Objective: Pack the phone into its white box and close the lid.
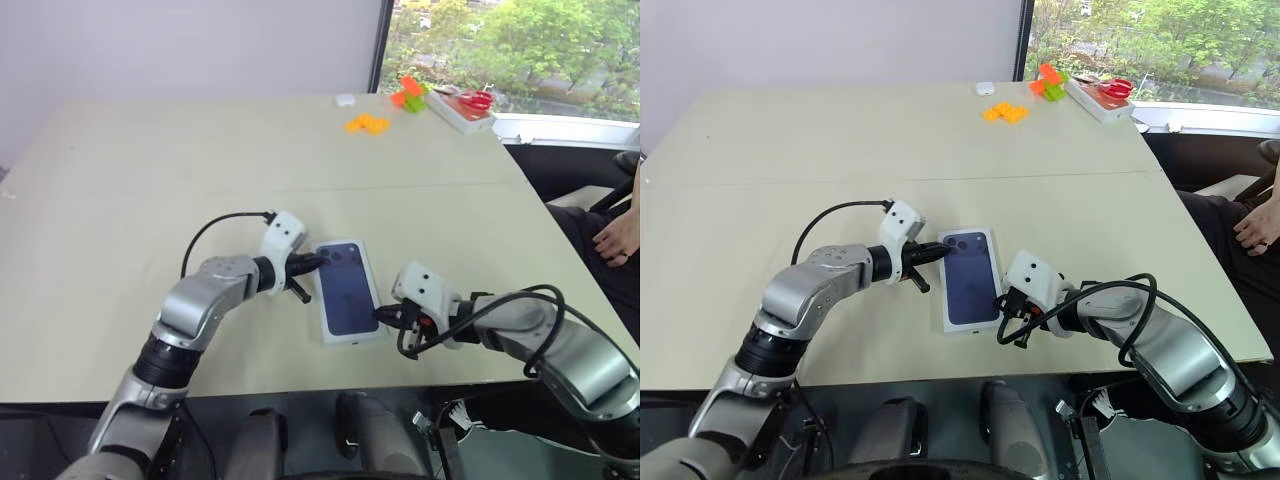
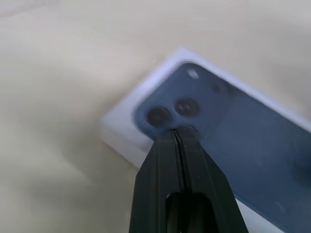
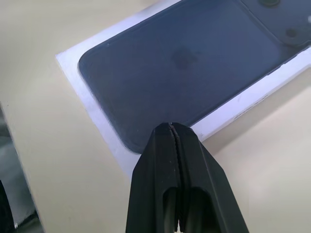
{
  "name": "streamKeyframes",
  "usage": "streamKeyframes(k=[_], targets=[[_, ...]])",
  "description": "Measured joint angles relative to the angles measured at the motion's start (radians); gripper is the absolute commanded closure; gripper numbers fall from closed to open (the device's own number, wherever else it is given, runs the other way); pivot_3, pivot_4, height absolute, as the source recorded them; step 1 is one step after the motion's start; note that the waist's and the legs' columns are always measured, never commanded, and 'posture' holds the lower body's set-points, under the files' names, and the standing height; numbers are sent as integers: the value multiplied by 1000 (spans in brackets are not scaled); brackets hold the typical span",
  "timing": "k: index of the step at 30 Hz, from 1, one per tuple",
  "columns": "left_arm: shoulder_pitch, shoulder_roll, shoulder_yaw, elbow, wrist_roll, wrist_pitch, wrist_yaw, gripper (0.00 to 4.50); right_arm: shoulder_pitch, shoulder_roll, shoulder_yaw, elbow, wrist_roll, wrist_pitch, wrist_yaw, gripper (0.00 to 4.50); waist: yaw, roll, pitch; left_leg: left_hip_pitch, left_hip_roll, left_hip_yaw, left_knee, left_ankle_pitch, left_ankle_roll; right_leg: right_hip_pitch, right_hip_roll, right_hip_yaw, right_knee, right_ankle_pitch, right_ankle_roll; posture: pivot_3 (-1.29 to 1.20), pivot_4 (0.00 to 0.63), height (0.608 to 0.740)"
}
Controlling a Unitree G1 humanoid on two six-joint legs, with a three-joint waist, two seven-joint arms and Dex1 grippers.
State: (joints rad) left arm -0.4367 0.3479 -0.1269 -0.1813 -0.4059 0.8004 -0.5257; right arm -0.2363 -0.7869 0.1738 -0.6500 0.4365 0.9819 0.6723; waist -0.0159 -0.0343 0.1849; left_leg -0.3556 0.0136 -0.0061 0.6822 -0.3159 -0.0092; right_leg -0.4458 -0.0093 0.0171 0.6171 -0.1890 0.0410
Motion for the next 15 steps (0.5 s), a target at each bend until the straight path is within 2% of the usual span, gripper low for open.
streamKeyframes(k=[3, 6, 9, 15], targets=[[9, 20, 163, -49, -57, -22, 13, 4500, -36, 73, -98, 52, -2, -49, -55, 4460, 0, 0, 0, 0, 0, 0, 0, 0, 0, 0, 0, 0, 0, 1, 2, 0, 150, 727], [66, 117, 309, -76, -75, -50, 7, 4500, -64, 83, -184, 128, -21, -105, -88, 4460, -2, 0, 0, 1, 0, 1, -1, 0, 0, 0, 0, 0, 0, 1, 1, 0, 150, 727], [177, 205, 401, -62, -71, -77, -14, 4500, -67, 82, -227, 222, -31, -149, -85, 4460, 1, 0, 0, 0, 0, 1, -1, 0, 0, 0, -1, 0, -1, 0, -1, 0, 150, 727], [359, 306, 543, -15, -64, -149, -82, 4500, -97, 91, -272, 360, -21, -222, -44, 4460, 1, 0, 1, 0, 1, 2, -1, 0, 1, 0, -3, 1, -3, -1, -2, 0, 150, 727]])
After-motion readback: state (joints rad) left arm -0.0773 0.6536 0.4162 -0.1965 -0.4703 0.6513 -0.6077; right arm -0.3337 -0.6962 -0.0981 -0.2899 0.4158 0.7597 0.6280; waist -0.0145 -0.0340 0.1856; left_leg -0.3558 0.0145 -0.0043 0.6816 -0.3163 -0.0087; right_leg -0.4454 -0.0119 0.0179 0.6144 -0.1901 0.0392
